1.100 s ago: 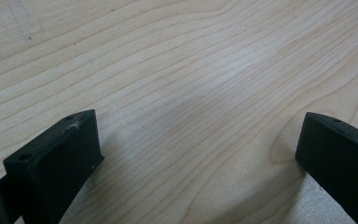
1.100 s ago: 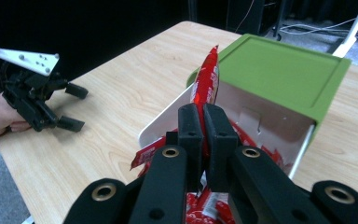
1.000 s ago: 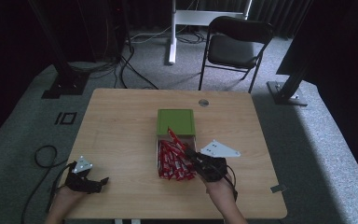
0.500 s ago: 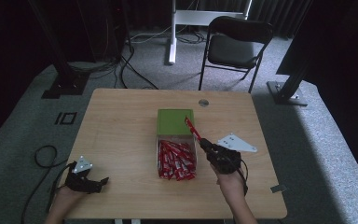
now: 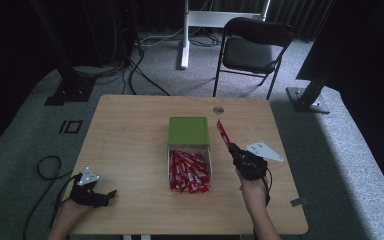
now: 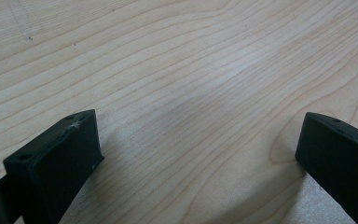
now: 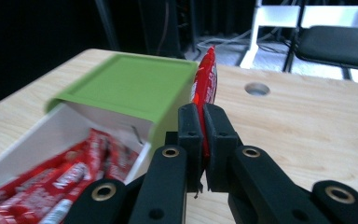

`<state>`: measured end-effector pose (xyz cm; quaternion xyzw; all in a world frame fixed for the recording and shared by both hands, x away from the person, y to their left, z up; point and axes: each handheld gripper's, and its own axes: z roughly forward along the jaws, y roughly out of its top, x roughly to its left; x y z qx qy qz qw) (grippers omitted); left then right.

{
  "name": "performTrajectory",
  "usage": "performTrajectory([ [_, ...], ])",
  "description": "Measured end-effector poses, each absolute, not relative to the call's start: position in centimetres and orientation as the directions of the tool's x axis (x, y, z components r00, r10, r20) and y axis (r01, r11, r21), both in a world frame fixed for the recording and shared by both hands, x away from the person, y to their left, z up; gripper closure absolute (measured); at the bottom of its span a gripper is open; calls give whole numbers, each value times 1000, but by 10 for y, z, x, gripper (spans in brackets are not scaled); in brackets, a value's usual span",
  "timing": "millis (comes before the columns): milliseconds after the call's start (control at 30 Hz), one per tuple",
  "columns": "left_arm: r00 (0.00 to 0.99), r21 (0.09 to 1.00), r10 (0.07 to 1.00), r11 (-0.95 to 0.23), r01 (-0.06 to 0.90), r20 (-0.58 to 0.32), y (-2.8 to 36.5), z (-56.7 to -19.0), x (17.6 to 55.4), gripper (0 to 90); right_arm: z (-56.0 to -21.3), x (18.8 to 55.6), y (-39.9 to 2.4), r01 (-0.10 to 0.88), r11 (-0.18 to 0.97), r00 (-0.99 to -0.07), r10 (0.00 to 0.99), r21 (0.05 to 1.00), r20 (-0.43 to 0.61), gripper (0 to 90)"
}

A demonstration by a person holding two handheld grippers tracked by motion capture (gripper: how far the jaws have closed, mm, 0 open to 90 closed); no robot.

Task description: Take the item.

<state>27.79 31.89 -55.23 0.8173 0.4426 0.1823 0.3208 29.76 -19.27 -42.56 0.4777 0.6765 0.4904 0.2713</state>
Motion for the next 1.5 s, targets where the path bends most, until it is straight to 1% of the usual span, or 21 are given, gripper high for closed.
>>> performTrajectory([
  [333,542,686,840,-403,606,14,319,-552,278,7,-465,316,-202,453,48,-328,937,890,116,870],
  [467,542,685,840,-403,606,14,319,-552,278,7,-478,322,-203,479,51,-314,942,876,117,870],
  [600,542,685,840,-403,606,14,319,-552,278,7,-491,327,-205,501,32,-307,941,865,143,870],
  [800,542,685,840,-404,606,15,319,-552,278,7,-508,333,-203,540,56,-292,948,840,125,870],
  [1000,542,685,840,-404,606,15,319,-552,278,7,-525,339,-202,580,65,-306,941,812,143,869],
  [1300,542,686,840,-402,606,14,319,-552,278,7,-533,339,-195,606,93,-323,937,790,137,869],
  [1400,542,685,840,-403,606,15,319,-552,278,7,-542,340,-191,644,119,-325,937,755,130,869],
  [1500,542,685,840,-404,606,15,319,-552,278,7,-546,341,-189,661,135,-328,937,738,123,869],
])
